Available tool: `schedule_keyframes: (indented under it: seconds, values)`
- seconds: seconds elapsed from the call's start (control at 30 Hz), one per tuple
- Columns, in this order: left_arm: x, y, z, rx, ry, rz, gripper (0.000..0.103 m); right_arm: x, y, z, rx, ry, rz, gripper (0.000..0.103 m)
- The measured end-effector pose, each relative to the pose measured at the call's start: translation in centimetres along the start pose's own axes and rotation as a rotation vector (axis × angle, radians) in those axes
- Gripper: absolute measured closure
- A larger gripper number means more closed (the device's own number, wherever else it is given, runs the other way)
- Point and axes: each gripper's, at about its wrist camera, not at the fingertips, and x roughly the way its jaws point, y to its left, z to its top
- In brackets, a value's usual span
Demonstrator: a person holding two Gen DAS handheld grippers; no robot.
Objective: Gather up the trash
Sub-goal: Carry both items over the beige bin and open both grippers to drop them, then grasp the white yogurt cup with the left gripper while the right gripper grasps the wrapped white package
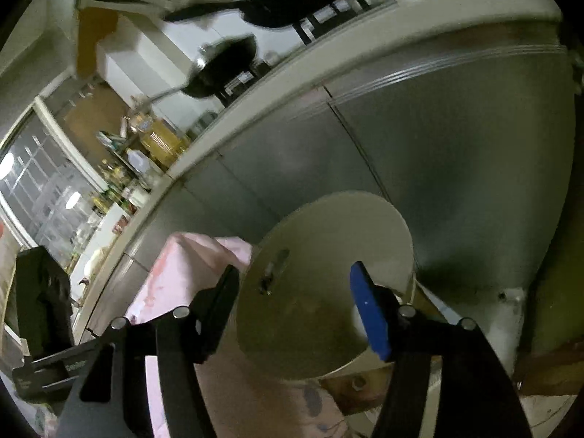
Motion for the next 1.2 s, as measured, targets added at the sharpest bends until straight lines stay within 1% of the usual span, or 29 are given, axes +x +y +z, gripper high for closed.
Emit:
schedule_keyframes:
  seconds: [0.07, 0.1, 0.17, 0.2, 0.27, 0.3, 0.37, 0.43, 0.47, 0.53, 0.57, 0.6, 0.63, 0.67, 0.73, 0.8, 0.9, 1.07, 1.1, 1.17, 1.2]
  values:
    - [-3.4, 0.6, -0.9, -0.003, -0.064, -0.003, 0.032, -1.9, 2.3, -0.7, -0.046, -0.048, 0.022, 0.042]
    - [-6.0, 1.2, -2.0, 0.003, -0.108, -0.005, 0.032, -2.6, 3.5, -1.2, -0.069, -0.055, 0.04, 0.042]
    - [-9.0, 2.1, -3.5, 0.011, -0.153, -0.002, 0.032, -3.3, 5.8, -2.4, -0.112, -0.043, 0.073, 0.042]
    - [-11.5, 3.1, -5.2, 0.016, -0.185, 0.007, 0.032, -3.6, 6.9, -3.0, -0.132, -0.034, 0.093, 0.042]
    - [-14.4, 4.5, -7.5, 0.023, -0.212, 0.022, 0.031, -3.9, 9.6, -5.1, -0.171, 0.013, 0.157, 0.042]
    - [-16.3, 5.6, -9.2, 0.025, -0.23, 0.048, 0.031, -3.8, 10.6, -5.8, -0.183, 0.04, 0.185, 0.042]
    - [-19.4, 8.3, -12.7, 0.017, -0.255, 0.106, 0.031, -3.3, 13.3, -8.3, -0.212, 0.133, 0.26, 0.042]
    - [-21.7, 10.7, -15.3, -0.006, -0.263, 0.156, 0.031, -2.5, 15.4, -10.4, -0.215, 0.231, 0.328, 0.047]
    - [-23.1, 12.4, -17.0, -0.027, -0.266, 0.19, 0.031, -1.9, 16.4, -11.7, -0.203, 0.295, 0.365, 0.05]
    - [-24.7, 14.8, -19.1, -0.061, -0.267, 0.248, 0.03, -0.7, 17.8, -13.8, -0.165, 0.402, 0.417, 0.053]
    - [-25.6, 16.4, -20.3, -0.082, -0.27, 0.281, 0.027, -0.2, 18.4, -14.8, -0.144, 0.451, 0.434, 0.054]
    - [-26.1, 17.3, -20.9, -0.093, -0.273, 0.304, 0.024, 0.7, 19.1, -16.0, -0.115, 0.511, 0.452, 0.054]
    - [-26.6, 18.4, -21.5, -0.105, -0.28, 0.344, 0.02, 1.1, 19.6, -16.6, -0.098, 0.543, 0.462, 0.054]
    - [-26.8, 19.2, -21.9, -0.114, -0.284, 0.376, 0.02, 1.6, 20.1, -17.3, -0.08, 0.578, 0.47, 0.054]
    - [-27.0, 20.9, -22.4, -0.125, -0.283, 0.391, 0.02, 2.4, 21.3, -18.3, -0.059, 0.63, 0.478, 0.054]
    - [-26.5, 22.2, -22.2, -0.133, -0.284, 0.411, 0.02, 3.3, 22.3, -19.1, -0.037, 0.68, 0.482, 0.054]
    - [-25.3, 23.6, -21.8, -0.139, -0.264, 0.411, 0.02, 3.7, 23.2, -19.6, -0.008, 0.724, 0.481, 0.054]
    - [-23.4, 24.8, -20.8, -0.151, -0.237, 0.424, 0.021, 4.2, 24.1, -19.8, -0.031, 0.74, 0.447, 0.053]
    - [-23.2, 24.9, -20.8, -0.152, -0.237, 0.422, 0.023, 4.4, 24.2, -20.0, -0.034, 0.745, 0.443, 0.053]
    - [-22.8, 24.9, -20.7, -0.146, -0.228, 0.424, 0.04, 4.8, 24.5, -20.2, -0.041, 0.752, 0.435, 0.053]
    - [-22.7, 24.9, -20.7, -0.145, -0.22, 0.416, 0.047, 5.0, 25.0, -20.6, -0.042, 0.753, 0.434, 0.06]
